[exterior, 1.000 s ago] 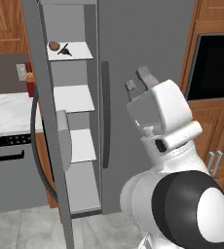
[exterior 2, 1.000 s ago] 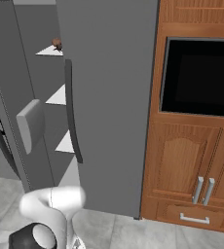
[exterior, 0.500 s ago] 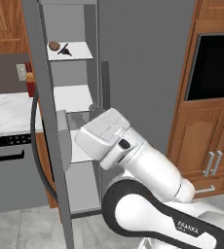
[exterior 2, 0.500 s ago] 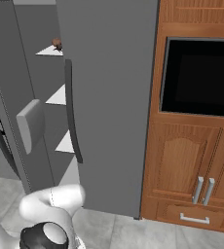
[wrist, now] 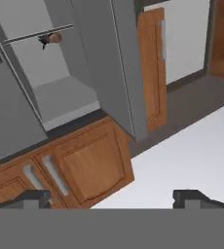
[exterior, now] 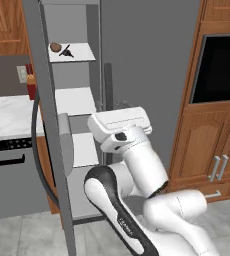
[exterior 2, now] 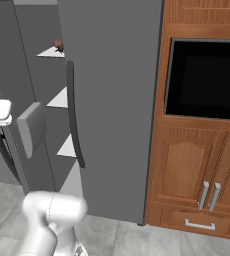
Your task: There's a fish in the fridge that needs to be moved to the freezer for freezing. Pick up the fish from the fridge, place it on any shelf in the freezer, and close the fridge and freezer doors when done.
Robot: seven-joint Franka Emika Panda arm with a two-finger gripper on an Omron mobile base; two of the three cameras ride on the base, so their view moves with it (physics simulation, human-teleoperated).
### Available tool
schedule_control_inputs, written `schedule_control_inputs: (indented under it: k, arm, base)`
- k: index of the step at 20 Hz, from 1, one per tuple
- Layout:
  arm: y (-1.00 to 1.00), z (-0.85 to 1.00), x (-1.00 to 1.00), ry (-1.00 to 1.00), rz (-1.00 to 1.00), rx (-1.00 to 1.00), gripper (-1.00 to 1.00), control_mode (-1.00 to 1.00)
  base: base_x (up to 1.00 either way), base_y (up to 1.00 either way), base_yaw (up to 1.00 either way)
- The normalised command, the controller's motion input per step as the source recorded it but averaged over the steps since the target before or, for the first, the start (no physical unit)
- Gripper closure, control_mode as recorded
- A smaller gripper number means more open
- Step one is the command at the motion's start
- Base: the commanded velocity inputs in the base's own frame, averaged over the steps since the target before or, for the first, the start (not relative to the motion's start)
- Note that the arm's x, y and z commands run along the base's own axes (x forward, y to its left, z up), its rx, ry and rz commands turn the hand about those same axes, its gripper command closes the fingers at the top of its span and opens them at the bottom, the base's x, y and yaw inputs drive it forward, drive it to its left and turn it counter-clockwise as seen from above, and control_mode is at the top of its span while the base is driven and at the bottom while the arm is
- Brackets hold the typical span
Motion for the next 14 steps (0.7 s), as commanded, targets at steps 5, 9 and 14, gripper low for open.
schedule_control_inputs:
  k: [5, 9, 14]
  arm:
    - [-1.00, 0.19, -0.17, 0.09, -0.48, -0.11, -1.00, -1.00]
    - [-1.00, 0.76, -0.61, 0.10, -0.41, 0.00, -1.00, -1.00]
    - [-0.96, 0.93, -0.78, 0.45, -0.22, 0.01, -1.00, -1.00]
  base:
    - [0.00, 0.00, 0.00]
    - [0.00, 0.00, 0.00]
    - [0.00, 0.00, 0.00]
